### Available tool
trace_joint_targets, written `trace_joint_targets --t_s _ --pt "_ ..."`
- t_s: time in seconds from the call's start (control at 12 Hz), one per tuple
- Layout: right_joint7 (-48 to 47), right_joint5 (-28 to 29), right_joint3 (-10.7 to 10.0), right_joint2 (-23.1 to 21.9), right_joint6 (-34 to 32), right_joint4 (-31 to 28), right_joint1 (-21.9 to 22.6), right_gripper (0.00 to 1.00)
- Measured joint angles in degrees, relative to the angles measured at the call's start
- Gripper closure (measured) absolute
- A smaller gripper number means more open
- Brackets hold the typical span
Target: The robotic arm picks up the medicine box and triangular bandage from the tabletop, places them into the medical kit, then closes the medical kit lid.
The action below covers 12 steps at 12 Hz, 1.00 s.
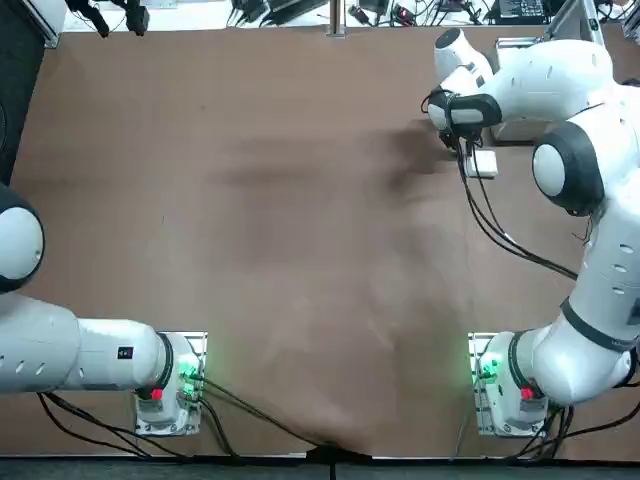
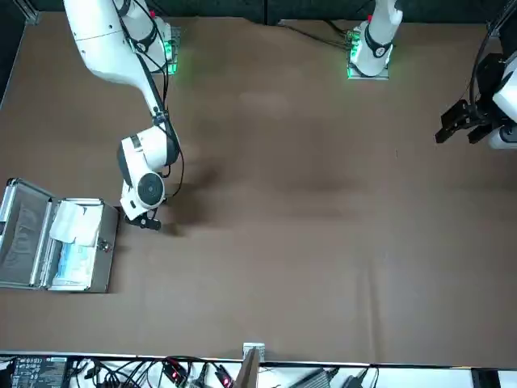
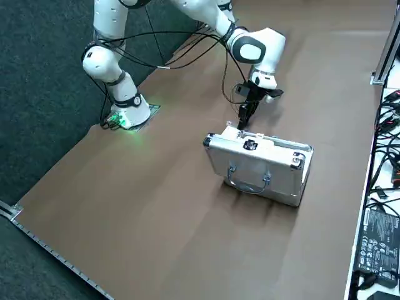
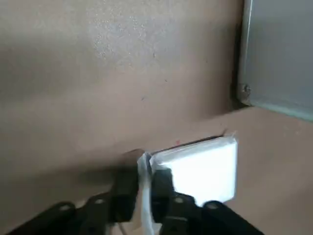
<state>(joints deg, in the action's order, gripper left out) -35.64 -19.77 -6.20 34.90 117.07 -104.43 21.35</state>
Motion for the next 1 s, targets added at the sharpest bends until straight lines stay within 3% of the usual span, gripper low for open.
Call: trace_joint_targets --t_s 0.17,0.25,0.67,1.0 --pt "0.0 -0.2 0.0 0.0 -1.0 0.0 0.0 0.93" --pt "0.0 -0.2 0.0 0.0 -1.3 0.0 0.1 0.98" --pt "0.0 -0.3 0.0 -0.5 -4.4 3.5 0.1 0.99" --pt "0.0 -0.3 0.3 -2.9 -16.3 13.9 0.3 0.99"
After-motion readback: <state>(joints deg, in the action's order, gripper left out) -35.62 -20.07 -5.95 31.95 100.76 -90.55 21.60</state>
